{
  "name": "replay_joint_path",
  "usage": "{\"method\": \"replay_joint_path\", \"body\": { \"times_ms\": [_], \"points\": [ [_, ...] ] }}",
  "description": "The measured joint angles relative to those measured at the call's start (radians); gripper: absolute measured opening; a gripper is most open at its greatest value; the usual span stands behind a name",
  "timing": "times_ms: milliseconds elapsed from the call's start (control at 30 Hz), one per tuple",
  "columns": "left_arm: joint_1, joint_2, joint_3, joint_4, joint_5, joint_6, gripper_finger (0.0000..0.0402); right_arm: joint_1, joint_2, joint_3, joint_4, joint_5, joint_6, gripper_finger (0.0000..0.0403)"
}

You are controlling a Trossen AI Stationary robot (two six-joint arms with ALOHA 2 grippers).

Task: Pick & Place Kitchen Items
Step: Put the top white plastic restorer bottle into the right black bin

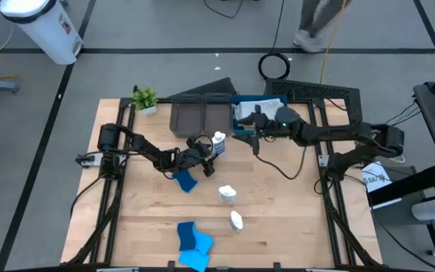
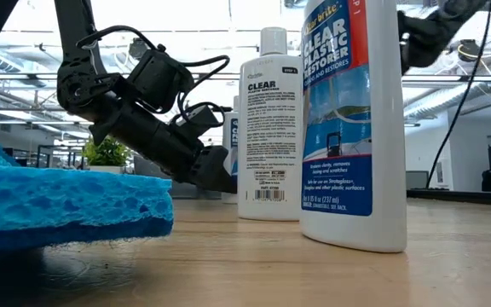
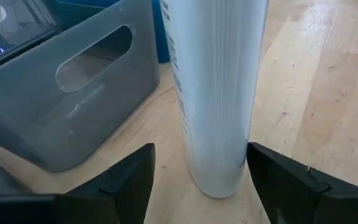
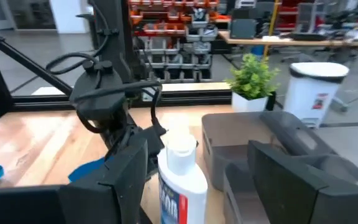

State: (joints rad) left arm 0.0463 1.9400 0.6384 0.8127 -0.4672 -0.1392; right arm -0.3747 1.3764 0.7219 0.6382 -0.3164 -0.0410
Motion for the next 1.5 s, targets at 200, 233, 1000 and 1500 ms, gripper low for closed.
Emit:
{"method": "replay_joint_path", "body": {
  "times_ms": [200,233,1000,1500],
  "points": [
    [0.000,0.000,0.000,-0.002,0.016,-0.002,0.0257,0.019,0.158,0.105,0.001,-0.030,0.006,0.0242],
    [0.000,0.000,0.000,-0.002,0.021,-0.003,0.0257,0.025,0.180,0.119,0.002,-0.029,0.006,0.0242],
    [0.000,0.000,0.000,-0.019,0.028,0.000,0.0257,0.042,0.310,0.192,0.025,-0.028,0.031,0.0147],
    [0.000,0.000,0.000,-0.022,0.029,-0.002,0.0257,0.042,0.251,0.285,-0.148,-0.022,-0.031,0.0079]
  ]
}}
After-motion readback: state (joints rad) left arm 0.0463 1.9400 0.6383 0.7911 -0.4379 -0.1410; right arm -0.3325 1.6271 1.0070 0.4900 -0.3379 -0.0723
